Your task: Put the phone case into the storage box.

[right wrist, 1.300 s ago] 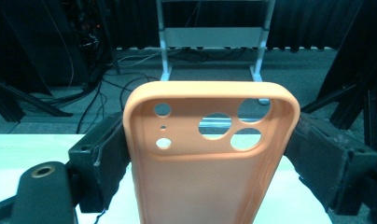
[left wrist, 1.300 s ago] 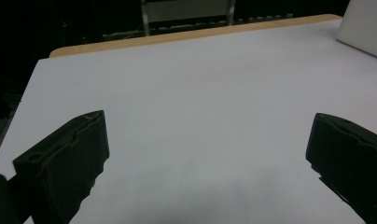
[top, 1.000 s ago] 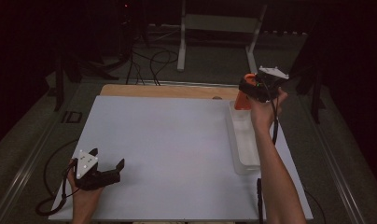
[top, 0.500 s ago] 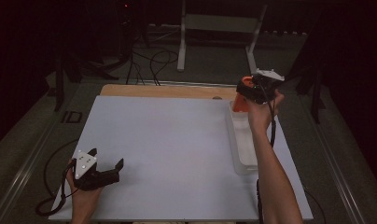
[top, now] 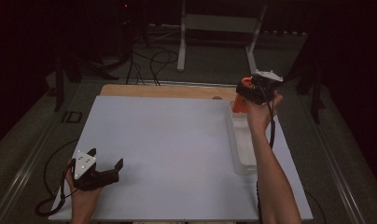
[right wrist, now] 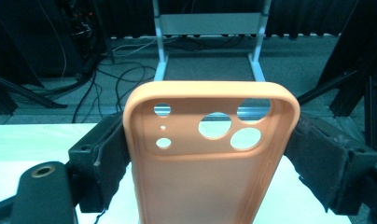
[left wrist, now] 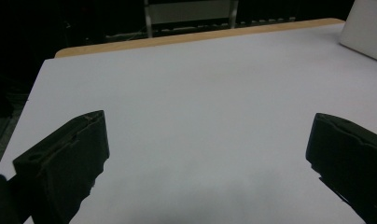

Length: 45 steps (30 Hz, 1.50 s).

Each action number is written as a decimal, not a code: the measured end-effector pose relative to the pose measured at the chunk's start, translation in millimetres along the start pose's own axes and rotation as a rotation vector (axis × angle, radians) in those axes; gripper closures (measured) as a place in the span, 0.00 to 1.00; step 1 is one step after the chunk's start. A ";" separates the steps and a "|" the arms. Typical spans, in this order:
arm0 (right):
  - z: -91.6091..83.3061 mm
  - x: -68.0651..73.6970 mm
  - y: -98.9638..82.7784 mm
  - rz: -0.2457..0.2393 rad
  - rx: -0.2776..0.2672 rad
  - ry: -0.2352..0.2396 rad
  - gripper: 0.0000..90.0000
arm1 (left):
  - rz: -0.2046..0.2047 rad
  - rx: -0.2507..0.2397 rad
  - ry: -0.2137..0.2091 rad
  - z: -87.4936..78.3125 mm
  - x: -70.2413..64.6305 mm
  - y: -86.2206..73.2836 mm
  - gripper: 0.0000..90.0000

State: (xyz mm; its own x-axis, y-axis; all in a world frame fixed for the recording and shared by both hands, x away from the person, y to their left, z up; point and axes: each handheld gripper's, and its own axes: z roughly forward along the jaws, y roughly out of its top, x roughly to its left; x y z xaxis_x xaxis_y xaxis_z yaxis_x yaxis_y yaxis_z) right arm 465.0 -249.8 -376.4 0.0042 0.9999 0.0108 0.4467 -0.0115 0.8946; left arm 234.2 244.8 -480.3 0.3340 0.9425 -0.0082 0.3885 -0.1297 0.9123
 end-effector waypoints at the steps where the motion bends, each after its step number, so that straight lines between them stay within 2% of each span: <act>1: 0.6 -0.1 -0.5 0.003 0.001 0.000 0.19 | 0.001 0.001 0.000 -0.1 0.0 0.0 0.00; 24: 12.8 2.8 -15.5 -0.002 0.036 -0.010 0.18 | -0.003 -0.003 -0.002 -1.0 0.0 0.0 0.00; 31: 18.6 2.4 -25.5 -0.001 0.069 -0.019 0.18 | -0.002 -0.002 -0.001 -0.9 -0.3 0.1 0.00; 45: 23.8 6.0 -32.5 -0.015 0.102 -0.021 0.18 | -0.007 -0.009 -0.001 -1.6 0.0 0.3 0.00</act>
State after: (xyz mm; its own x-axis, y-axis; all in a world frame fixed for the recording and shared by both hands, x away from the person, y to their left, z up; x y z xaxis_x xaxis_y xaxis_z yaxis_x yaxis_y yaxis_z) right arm 471.8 -243.3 -416.1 0.0148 0.9998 -0.0124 0.5357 0.0026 0.8444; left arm 232.9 245.3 -479.3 0.3327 0.9429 -0.0149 0.3832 -0.1207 0.9157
